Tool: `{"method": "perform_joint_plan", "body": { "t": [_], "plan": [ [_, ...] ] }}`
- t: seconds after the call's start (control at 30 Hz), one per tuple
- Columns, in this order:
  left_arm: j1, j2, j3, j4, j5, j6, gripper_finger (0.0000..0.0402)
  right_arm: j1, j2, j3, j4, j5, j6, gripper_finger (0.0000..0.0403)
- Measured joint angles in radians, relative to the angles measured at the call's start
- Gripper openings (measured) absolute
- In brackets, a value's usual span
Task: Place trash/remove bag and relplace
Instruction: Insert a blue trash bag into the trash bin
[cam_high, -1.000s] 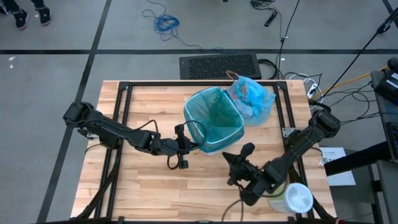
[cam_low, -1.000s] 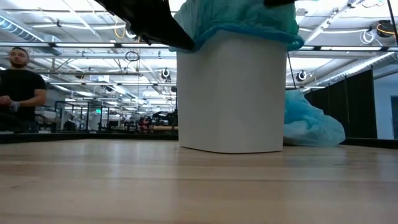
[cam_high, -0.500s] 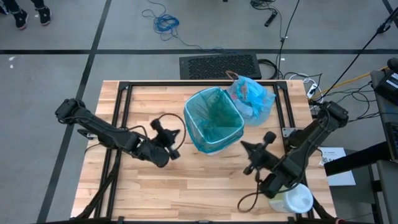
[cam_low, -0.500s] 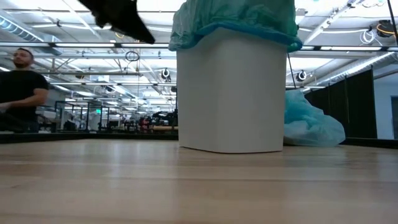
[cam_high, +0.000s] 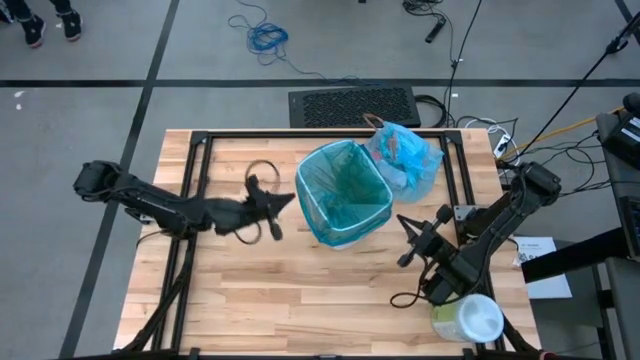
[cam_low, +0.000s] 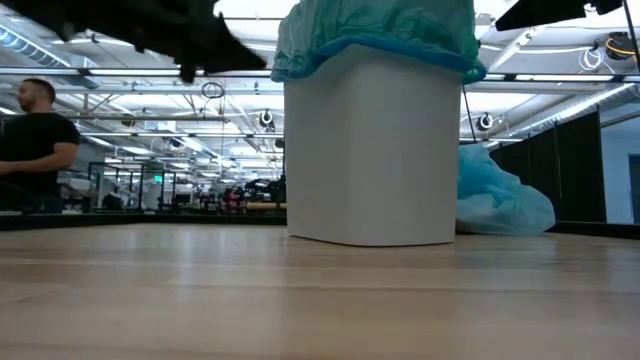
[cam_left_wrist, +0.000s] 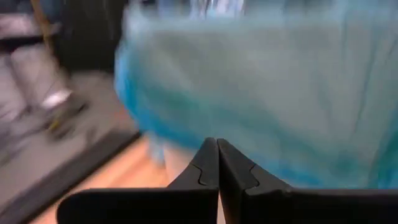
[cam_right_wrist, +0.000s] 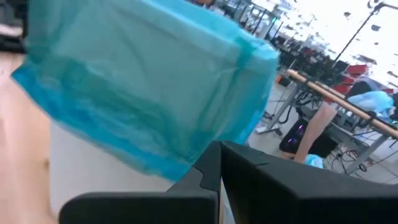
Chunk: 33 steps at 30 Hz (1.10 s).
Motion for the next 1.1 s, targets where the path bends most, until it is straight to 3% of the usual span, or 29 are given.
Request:
{"method": "perform_joint_plan", "body": {
  "t": [0.1,0.23,0.3,0.63,0.8,1.1],
  "plan": [
    [0.108,-0.021,-0.085,0.248,0.166,0.026,0.0000,-0.021,-0.013,-0.019,-0.001,0.008,0.017,0.0000],
    [0.254,-0.012,-0.116,0.307,0.403,-0.080,0.0000,-0.070,-0.044,-0.043,0.011,0.027,0.018,0.0000],
    [0.302,0.004,-0.115,0.342,0.473,-0.095,0.0000,-0.099,-0.059,-0.048,0.012,0.042,0.018,0.0000],
    [0.472,0.075,-0.115,0.408,0.556,-0.193,0.0000,-0.242,-0.100,-0.048,0.024,0.064,0.015,0.0000],
    [0.481,0.150,-0.115,0.492,0.618,-0.226,0.0000,-0.255,-0.101,-0.048,0.085,0.069,-0.012,0.0000],
    [0.471,0.282,-0.115,0.516,0.622,-0.254,0.0000,-0.278,-0.097,-0.105,0.338,0.031,-0.199,0.0000]
  ]
}}
